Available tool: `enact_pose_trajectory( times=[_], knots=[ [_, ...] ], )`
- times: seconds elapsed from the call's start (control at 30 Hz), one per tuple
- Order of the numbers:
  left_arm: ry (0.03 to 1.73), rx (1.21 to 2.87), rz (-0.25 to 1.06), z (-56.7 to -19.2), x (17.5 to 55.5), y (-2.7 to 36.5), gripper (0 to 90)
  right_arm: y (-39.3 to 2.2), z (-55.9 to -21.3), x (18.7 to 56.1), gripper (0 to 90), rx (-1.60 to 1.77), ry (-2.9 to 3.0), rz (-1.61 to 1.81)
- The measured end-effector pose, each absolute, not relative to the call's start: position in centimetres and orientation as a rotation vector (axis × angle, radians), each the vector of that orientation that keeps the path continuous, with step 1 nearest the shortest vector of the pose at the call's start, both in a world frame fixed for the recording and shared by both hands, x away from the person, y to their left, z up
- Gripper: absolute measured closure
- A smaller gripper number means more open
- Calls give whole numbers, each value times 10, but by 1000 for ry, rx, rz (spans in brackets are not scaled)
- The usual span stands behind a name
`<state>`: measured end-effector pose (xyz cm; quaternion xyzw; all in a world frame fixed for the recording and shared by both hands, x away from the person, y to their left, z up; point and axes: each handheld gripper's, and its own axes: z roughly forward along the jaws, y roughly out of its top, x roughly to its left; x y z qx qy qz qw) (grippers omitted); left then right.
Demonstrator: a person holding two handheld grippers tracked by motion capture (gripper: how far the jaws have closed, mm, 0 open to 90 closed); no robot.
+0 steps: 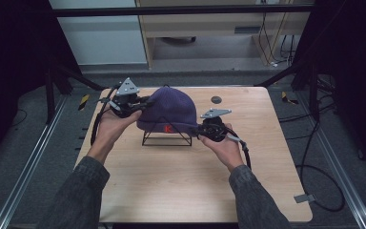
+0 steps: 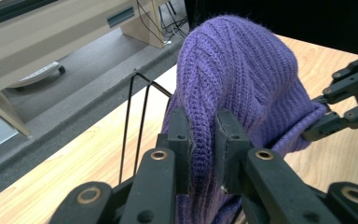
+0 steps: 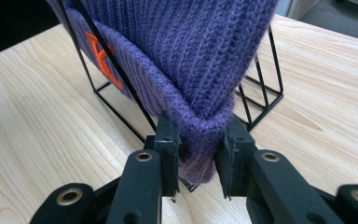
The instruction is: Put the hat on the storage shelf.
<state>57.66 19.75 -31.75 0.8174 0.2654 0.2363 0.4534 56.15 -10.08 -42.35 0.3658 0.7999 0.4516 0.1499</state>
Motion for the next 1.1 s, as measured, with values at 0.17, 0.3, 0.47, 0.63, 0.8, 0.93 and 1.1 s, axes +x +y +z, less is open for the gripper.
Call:
enact_pose_trajectory(
  times=[0.17,0.3,0.47,0.63,0.8,0.93,1.1],
  knots=[
    [667,2024,584,-321,576,200,782,-101,-429,562,722,1050,2300,1305],
    [669,2045,572,-329,577,200,781,-99,-438,561,721,1058,2316,1287],
    [668,2051,574,-332,577,198,782,-97,-444,560,721,1058,2313,1284],
    [669,2062,570,-334,577,198,781,-97,-447,560,718,1054,2316,1280],
    [680,2070,571,-340,578,199,779,-98,-450,560,712,1063,2319,1264],
    [705,2069,561,-347,581,205,779,-98,-451,563,703,1070,2322,1251],
    [710,2074,557,-349,581,206,779,-98,-452,566,700,1074,2325,1258]
  ],
)
